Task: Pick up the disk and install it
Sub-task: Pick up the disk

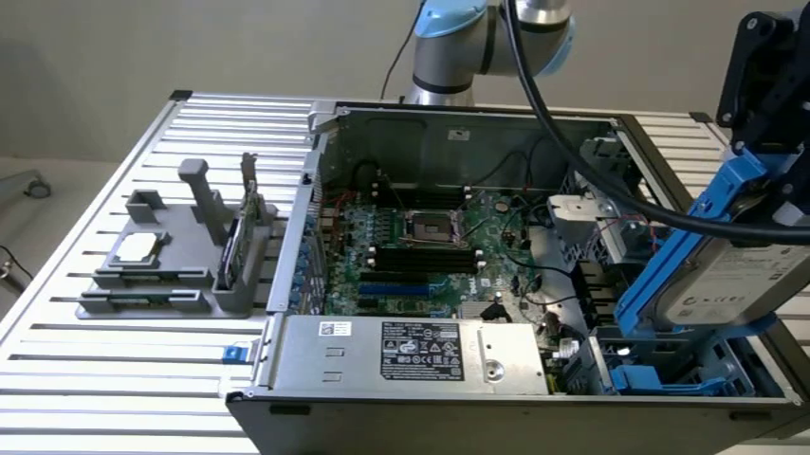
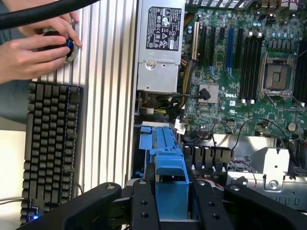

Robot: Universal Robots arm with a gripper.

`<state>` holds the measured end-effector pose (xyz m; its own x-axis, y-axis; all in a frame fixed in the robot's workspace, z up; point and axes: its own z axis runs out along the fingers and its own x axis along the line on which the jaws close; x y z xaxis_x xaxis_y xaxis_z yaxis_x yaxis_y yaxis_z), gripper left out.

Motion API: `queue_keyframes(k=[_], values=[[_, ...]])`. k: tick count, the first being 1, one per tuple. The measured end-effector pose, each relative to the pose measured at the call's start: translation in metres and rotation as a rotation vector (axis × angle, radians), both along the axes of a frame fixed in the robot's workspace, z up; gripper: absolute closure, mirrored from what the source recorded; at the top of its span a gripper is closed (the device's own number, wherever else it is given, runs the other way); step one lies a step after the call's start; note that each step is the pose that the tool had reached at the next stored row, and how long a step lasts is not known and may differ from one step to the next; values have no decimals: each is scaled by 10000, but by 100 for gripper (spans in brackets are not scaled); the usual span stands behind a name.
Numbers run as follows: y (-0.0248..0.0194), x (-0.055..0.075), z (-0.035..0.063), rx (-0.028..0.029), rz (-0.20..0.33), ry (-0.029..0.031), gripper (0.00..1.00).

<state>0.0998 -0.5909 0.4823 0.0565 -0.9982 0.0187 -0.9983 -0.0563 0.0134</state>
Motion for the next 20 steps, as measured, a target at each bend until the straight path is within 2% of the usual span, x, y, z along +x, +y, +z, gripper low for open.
queue_keyframes(k=[13,16,20], values=[[6,39,-235,-1,1,8,67],[29,67,-289,0,-7,44,67],[52,85,-338,1,-14,131,67]])
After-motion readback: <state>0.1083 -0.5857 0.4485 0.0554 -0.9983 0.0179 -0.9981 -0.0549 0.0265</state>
